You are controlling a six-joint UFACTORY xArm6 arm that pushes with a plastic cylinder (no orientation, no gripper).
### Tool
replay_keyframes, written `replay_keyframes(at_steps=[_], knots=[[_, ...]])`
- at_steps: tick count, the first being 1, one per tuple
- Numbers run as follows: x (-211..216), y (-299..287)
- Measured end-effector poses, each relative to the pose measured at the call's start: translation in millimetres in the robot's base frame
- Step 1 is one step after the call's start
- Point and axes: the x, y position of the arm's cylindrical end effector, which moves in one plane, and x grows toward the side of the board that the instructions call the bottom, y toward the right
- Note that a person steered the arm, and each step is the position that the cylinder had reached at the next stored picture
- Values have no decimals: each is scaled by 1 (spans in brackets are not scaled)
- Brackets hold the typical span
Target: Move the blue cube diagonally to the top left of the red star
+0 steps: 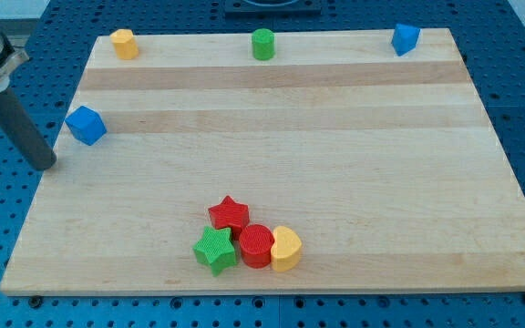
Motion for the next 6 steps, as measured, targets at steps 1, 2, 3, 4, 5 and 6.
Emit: replay_keyframes(at_steps=[1,2,3,4,5,6], knots=[[-40,0],[-73,3],[-76,42],[-56,70],[-25,106],[12,128]])
